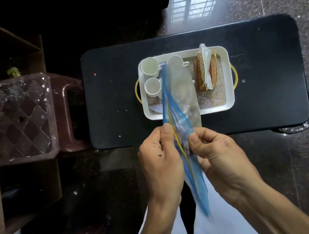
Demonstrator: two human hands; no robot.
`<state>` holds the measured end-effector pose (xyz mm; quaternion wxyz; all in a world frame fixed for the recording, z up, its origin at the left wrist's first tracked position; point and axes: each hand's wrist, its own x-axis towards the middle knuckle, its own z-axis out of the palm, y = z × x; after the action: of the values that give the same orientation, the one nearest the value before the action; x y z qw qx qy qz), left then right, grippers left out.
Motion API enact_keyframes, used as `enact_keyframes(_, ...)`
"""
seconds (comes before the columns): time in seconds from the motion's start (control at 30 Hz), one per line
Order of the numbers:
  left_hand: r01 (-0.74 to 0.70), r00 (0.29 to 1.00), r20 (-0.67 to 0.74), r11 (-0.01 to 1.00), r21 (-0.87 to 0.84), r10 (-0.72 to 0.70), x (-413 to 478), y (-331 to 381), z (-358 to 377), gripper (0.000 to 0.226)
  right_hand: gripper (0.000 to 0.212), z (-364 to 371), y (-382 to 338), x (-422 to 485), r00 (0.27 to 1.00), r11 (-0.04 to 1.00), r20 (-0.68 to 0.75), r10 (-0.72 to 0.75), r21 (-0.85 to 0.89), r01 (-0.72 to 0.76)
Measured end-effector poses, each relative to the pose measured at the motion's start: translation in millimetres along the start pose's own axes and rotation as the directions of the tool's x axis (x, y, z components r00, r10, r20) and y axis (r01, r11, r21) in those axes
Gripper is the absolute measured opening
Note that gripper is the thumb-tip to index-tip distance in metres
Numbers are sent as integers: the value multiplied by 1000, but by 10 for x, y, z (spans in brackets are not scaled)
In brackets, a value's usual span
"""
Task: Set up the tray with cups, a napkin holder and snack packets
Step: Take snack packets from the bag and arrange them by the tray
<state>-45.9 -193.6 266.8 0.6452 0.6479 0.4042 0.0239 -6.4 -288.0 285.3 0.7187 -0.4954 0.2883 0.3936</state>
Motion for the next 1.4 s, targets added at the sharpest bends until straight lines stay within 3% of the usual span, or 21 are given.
enact_keyframes(0.1,111,994,19,981,-158,-109,96,19,-39,40,43,46,-32,-23,999,984,27,28,177,-32)
enact_keyframes(0.3,150,988,73,948,-280,-135,261,131,-189,41,15,36,-94,-40,999,966,10,-51,256,46)
enact_keyframes(0.47,123,992,46,937,-327,-114,412,247,-513,44,16,-138,-278,-69,984,936,-73,-161,306,176)
enact_keyframes(0.67,136,991,31,930,-342,-133,543,371,-946,39,42,-144,-427,-148,982,947,-143,-124,279,160)
enact_keyframes(0.8,92,993,-36,940,-329,-110,473,390,-1037,41,45,17,-360,-203,993,958,-46,-113,260,121)
enact_keyframes(0.9,138,988,-24,941,-310,-153,338,375,-1017,41,67,192,-298,-234,994,966,71,-80,253,60)
enact_keyframes(0.93,166,984,-15,945,-282,-177,292,361,-996,42,64,264,-276,-249,991,967,113,-75,249,45)
enact_keyframes(1.03,184,977,-63,954,-237,-204,193,282,-933,38,6,356,-191,-254,979,973,187,-82,229,38)
enact_keyframes(1.07,171,977,-82,955,-242,-196,172,259,-924,34,9,357,-181,-257,977,973,189,-98,224,54)
enact_keyframes(1.2,140,985,-64,954,-266,-163,95,194,-942,25,26,219,-174,-271,985,983,61,-163,95,157)
enact_keyframes(1.37,167,984,6,921,-352,-176,-18,190,-882,26,21,186,-102,-342,967,977,-146,-210,-78,201)
enact_keyframes(1.4,158,986,6,916,-368,-167,-33,193,-864,26,21,204,-72,-378,940,954,-203,-273,-186,236)
